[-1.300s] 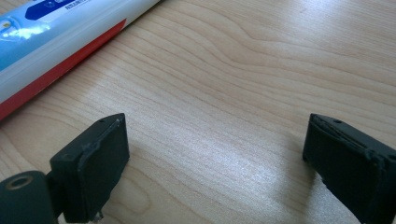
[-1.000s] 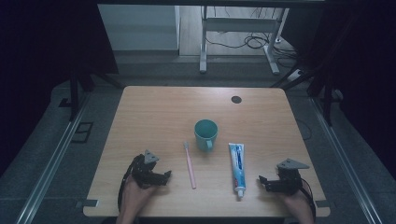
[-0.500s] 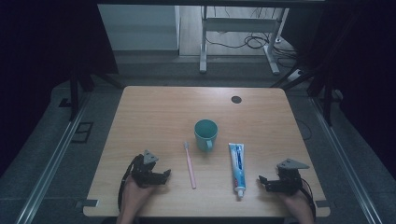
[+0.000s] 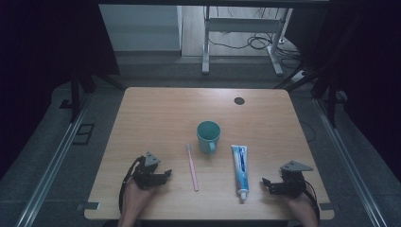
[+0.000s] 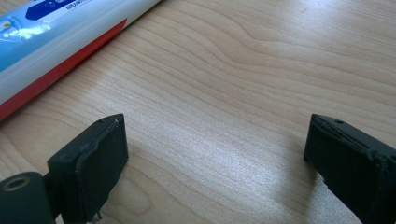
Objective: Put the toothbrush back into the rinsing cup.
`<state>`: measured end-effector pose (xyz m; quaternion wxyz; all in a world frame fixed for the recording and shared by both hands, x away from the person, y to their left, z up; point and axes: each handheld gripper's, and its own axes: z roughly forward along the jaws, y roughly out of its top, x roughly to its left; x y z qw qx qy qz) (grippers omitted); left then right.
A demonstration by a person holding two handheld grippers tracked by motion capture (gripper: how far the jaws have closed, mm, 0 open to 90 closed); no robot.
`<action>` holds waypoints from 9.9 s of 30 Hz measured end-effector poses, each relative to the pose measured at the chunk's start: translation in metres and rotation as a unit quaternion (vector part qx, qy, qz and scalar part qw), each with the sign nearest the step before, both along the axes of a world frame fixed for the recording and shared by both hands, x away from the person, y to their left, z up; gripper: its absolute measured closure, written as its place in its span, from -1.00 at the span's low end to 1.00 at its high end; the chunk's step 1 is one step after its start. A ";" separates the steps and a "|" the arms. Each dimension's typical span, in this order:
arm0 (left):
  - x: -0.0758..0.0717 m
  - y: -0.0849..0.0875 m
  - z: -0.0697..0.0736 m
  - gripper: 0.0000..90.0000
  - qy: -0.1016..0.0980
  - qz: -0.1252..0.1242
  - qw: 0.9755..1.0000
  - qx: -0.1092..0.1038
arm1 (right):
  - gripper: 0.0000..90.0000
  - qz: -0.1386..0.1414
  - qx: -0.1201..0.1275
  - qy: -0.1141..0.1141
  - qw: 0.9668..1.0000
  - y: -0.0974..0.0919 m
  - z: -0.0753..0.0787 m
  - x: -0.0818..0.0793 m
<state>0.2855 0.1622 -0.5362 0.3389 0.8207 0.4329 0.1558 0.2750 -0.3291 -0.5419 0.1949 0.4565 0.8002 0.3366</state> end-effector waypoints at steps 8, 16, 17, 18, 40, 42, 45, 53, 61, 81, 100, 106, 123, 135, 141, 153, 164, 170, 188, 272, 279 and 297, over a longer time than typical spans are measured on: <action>0.000 -0.002 0.006 0.02 0.005 -0.006 1.000 -0.017 | -0.87 -0.001 0.001 0.001 1.000 0.000 0.000 0.000; 0.000 -0.006 0.009 0.30 0.015 -0.018 1.000 -0.015 | -0.87 -0.001 0.000 0.001 1.000 0.000 0.000 0.000; 0.000 -0.006 0.010 0.33 0.017 -0.020 1.000 -0.016 | -0.87 -0.001 0.001 0.001 1.000 0.000 0.000 0.000; 0.000 -0.007 0.010 0.37 0.019 -0.023 0.999 -0.015 | -0.87 -0.001 0.000 0.001 1.000 0.000 0.000 0.000; 0.006 -0.032 0.030 0.99 0.031 -0.087 0.995 -0.024 | -0.87 -0.002 0.000 0.000 1.000 0.000 0.000 0.000; 0.007 -0.037 0.031 0.99 0.032 -0.091 0.995 -0.026 | -0.87 -0.002 0.000 0.000 1.000 0.000 0.000 0.000; 0.009 -0.045 0.032 0.99 0.033 -0.098 0.994 -0.024 | -0.87 -0.002 0.000 0.000 1.000 0.000 0.000 0.000; 0.010 -0.066 0.029 0.99 0.038 -0.120 0.992 -0.019 | -0.87 -0.002 0.000 0.000 1.000 0.000 0.000 0.000; 0.011 -0.082 0.027 0.99 0.042 -0.136 0.990 -0.022 | -0.87 -0.003 0.001 0.001 1.000 0.000 0.000 0.000; 0.004 -0.100 0.013 0.99 0.065 -0.158 0.985 -0.008 | -0.87 -0.003 0.001 0.001 1.000 0.000 0.000 0.000; 0.000 -0.073 0.010 0.99 0.071 -0.130 0.989 0.010 | -0.87 -0.002 0.000 0.000 1.000 0.000 0.000 0.000; 0.000 -0.062 0.011 0.99 0.071 -0.116 0.991 0.014 | -0.87 -0.002 0.000 0.000 1.000 0.000 0.000 0.000; 0.001 -0.038 0.014 0.98 0.070 -0.097 0.992 0.026 | -0.87 -0.003 0.000 0.000 1.000 0.000 0.000 0.000; 0.014 -0.035 0.031 0.71 0.087 -0.100 0.990 0.043 | -0.87 -0.003 0.001 0.001 1.000 0.000 0.000 0.000; 0.027 -0.039 0.035 0.54 0.120 -0.097 0.986 0.063 | -0.87 -0.002 0.000 0.000 1.000 0.000 0.000 0.000; 0.049 -0.059 0.038 0.40 0.171 -0.103 0.973 0.118 | -0.87 -0.004 0.001 0.002 1.000 0.000 0.000 0.000; 0.066 -0.075 0.039 0.43 0.214 -0.096 0.960 0.150 | -0.87 -0.004 0.001 0.002 1.000 0.000 0.000 0.000; 0.074 -0.081 0.038 0.45 0.233 -0.089 0.955 0.161 | -0.87 -0.004 0.001 0.003 1.000 0.000 0.000 0.000; 0.086 -0.102 0.037 0.70 0.262 -0.087 0.934 0.228 | -0.87 -0.004 0.001 0.003 1.000 0.000 0.000 0.000; 0.092 -0.067 0.137 0.76 0.075 -0.095 0.992 0.032 | -0.87 -0.003 0.001 0.001 1.000 0.000 0.000 0.000; 0.095 -0.072 0.141 0.76 0.058 -0.096 0.994 0.014 | -0.87 -0.003 0.001 0.001 1.000 0.000 0.000 0.000; 0.104 -0.086 0.147 0.76 0.020 -0.094 0.995 -0.030 | -0.87 -0.004 0.002 0.002 1.000 0.000 0.000 0.000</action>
